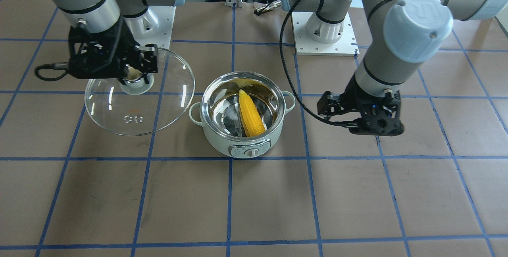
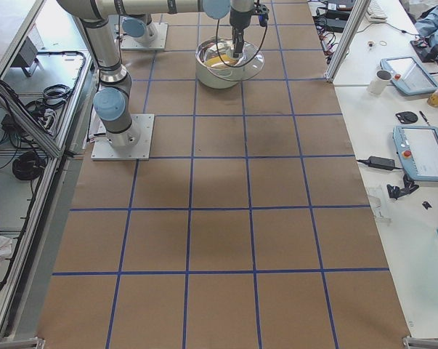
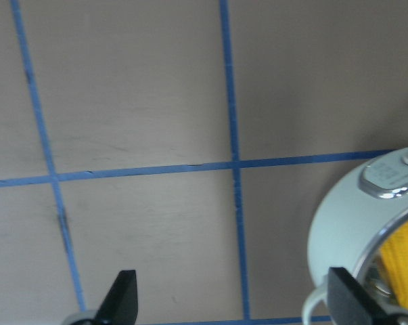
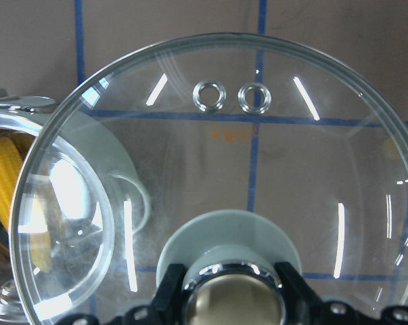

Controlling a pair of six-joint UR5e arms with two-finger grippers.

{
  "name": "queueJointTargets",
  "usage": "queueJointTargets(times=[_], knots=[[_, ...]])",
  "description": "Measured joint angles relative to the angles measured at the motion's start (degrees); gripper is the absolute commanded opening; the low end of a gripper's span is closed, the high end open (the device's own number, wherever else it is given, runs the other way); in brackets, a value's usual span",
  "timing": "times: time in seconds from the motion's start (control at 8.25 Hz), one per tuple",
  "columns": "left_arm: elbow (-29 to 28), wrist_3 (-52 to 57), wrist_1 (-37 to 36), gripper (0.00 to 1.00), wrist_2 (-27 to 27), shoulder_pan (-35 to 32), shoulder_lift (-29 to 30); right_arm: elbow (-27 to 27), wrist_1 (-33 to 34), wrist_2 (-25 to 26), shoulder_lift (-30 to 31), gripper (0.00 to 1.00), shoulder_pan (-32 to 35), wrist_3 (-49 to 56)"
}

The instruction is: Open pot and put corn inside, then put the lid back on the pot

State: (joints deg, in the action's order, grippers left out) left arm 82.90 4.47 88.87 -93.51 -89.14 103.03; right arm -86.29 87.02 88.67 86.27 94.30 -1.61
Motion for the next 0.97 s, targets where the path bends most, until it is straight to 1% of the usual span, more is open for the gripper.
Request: queueJointTargets(times=[0.12,0.24,0.48,0.73,0.97], knots=[[-1.3,3.1,0.6,1.0,-2.8,3.0,-0.2,-0.1,1.9,0.0,-1.1,0.0,4.7,-5.4],[-2.2,4.4,1.2,1.0,-4.3,5.0,-0.6,-0.1,3.8,0.0,-2.4,0.0,9.0,-10.0],[-2.4,2.4,2.6,1.0,-4.9,6.0,-1.8,-0.3,7.6,0.0,-5.4,0.0,16.1,-17.8],[-1.7,1.4,3.7,1.0,-1.7,6.0,-5.3,-1.3,12.1,-0.2,-8.1,0.0,20.9,-23.0],[-0.5,1.0,4.2,1.0,0.1,6.0,-7.7,-2.4,15.4,-1.3,-9.9,0.0,22.8,-25.8]])
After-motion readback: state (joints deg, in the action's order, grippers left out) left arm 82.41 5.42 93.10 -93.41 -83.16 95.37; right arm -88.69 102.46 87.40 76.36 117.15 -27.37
